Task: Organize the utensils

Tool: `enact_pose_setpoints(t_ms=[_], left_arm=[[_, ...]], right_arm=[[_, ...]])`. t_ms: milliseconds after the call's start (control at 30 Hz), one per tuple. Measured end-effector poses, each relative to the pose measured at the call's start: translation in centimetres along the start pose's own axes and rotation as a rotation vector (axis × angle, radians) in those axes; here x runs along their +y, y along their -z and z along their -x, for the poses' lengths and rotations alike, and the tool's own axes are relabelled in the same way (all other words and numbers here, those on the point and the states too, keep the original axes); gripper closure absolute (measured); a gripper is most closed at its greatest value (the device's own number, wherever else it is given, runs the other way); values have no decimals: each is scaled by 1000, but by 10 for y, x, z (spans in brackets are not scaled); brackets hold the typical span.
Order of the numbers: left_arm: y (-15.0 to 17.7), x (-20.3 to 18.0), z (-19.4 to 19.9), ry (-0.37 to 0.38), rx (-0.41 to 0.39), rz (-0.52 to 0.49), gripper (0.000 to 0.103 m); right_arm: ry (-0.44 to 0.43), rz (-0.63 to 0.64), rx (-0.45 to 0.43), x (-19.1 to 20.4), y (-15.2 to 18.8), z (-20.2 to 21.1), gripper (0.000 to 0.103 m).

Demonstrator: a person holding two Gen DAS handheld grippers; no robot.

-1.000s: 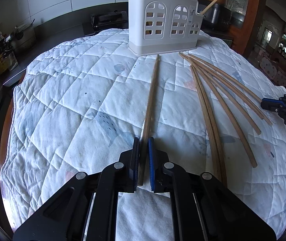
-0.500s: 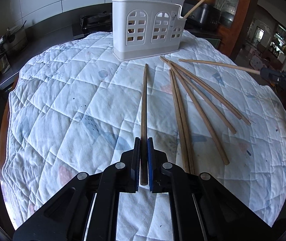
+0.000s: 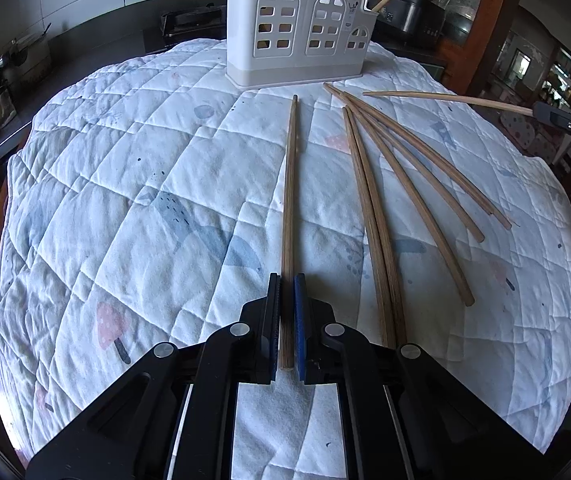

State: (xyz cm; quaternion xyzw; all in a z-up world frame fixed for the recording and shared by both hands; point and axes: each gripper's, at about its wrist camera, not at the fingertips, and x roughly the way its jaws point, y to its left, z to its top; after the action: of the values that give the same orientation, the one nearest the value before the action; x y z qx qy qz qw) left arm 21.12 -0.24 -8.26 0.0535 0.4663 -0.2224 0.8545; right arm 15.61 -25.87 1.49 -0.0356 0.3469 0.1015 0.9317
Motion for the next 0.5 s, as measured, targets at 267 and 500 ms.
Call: enact_pose_setpoints(t_ms=[267,500], left_arm=[[4,-2,1,-17,-22,9,95],[2,-6,4,-29,-25,-7,97]], right_arm=[[-1,-2,-2,0,0,1,96],[-2,1,-16,2,-3,5,96]])
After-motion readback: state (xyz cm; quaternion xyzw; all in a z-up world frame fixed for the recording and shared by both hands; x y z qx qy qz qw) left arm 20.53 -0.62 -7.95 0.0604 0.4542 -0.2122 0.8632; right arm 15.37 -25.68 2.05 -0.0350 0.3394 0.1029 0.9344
